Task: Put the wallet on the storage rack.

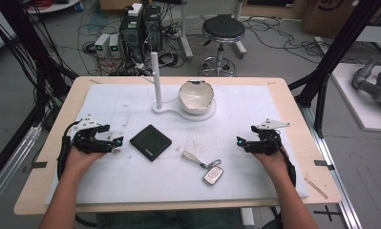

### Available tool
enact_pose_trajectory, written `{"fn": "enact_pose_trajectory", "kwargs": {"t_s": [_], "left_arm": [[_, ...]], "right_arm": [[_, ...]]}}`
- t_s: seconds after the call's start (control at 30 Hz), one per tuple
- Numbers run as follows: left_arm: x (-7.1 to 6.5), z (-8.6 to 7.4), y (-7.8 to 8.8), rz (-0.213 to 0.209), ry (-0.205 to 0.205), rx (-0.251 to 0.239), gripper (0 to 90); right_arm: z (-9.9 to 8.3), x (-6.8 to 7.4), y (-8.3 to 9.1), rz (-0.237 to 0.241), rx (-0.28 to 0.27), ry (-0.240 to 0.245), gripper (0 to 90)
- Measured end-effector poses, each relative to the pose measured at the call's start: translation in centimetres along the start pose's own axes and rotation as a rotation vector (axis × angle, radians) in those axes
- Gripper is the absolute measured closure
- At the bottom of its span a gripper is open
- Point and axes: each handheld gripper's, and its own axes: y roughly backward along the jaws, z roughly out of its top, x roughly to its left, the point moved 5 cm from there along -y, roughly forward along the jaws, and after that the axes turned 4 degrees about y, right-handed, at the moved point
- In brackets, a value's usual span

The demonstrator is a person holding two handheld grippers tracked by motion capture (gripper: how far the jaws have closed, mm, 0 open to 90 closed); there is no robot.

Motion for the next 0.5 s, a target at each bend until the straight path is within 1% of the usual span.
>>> {"fn": "enact_pose_trajectory", "kwargs": {"t_s": [0.2,0.23,0.33,0.43,0.5], "left_arm": [[-0.09,0.07,0.06,-0.001,-0.003,-0.004,18.2],[-0.09,0.07,0.08,0.001,-0.001,-0.005,18.2],[-0.05,0.00,0.14,-0.004,0.001,0.001,18.2],[-0.14,-0.11,0.19,-0.004,0.011,0.006,18.2],[-0.20,-0.08,0.18,0.008,0.005,0.013,18.4]], "right_arm": [[0.16,-0.03,0.20,-0.009,-0.017,0.002,20.3],[0.17,-0.08,0.24,-0.018,-0.017,0.002,20.3],[0.23,-0.17,0.25,-0.021,-0.026,-0.002,20.3],[0.19,-0.23,0.18,-0.020,-0.023,-0.002,20.3],[0.22,-0.19,0.16,-0.022,-0.024,-0.004,20.3]]}}
